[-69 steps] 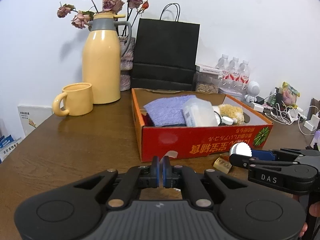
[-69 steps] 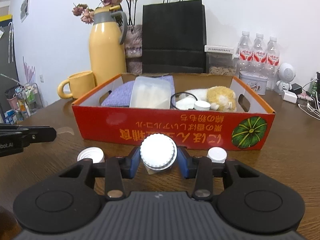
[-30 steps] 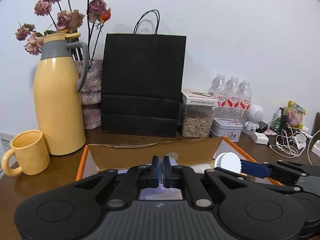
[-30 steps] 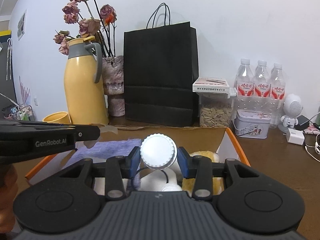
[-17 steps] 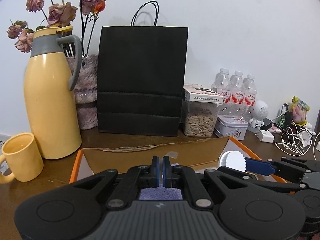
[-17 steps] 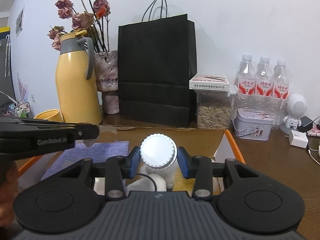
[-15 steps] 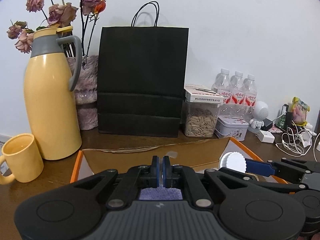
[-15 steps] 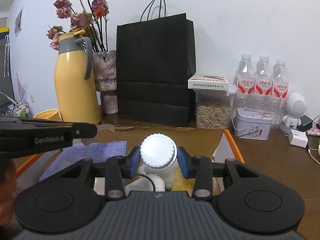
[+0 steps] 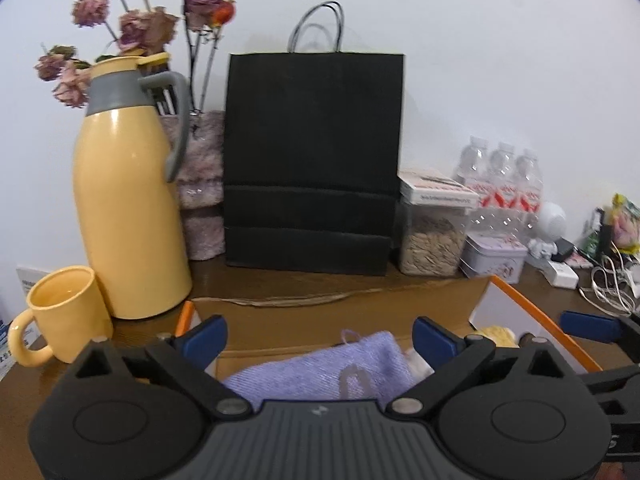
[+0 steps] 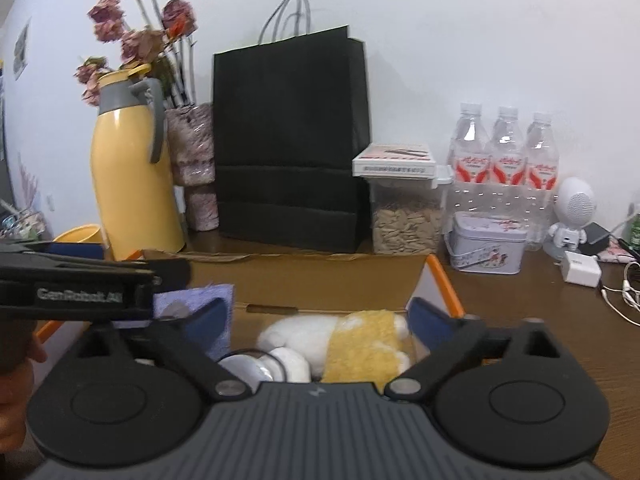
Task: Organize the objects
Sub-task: 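Carry the ring and white cap into the box and open both tools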
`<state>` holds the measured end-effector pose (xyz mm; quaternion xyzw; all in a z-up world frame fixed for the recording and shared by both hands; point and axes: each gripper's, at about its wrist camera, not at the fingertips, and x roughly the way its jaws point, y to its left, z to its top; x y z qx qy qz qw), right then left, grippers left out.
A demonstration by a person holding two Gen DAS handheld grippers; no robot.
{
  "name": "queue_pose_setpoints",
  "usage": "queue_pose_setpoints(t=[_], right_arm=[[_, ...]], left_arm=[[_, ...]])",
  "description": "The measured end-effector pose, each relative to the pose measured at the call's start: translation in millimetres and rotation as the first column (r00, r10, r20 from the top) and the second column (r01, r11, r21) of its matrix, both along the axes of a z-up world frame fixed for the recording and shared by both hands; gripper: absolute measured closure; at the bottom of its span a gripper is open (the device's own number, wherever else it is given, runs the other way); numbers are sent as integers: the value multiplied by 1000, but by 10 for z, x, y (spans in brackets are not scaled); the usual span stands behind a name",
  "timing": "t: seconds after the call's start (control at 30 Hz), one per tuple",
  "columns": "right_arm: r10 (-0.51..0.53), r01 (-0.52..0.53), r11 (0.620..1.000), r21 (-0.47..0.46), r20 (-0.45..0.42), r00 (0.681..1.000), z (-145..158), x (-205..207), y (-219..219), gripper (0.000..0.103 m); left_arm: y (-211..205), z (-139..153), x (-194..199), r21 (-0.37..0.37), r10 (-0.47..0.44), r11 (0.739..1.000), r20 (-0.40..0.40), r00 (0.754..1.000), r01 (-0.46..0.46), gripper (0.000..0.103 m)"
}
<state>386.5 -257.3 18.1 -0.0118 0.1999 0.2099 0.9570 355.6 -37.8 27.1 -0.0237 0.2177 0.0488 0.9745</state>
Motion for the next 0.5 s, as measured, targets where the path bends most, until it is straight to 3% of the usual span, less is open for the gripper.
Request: queue_pose_setpoints(t=[0.5], right_arm=[[-6, 6, 1000, -4, -9, 1000, 0, -10, -30, 0]], left_arm=[[31, 26, -68, -13, 13, 1000, 19, 1000, -13, 3]])
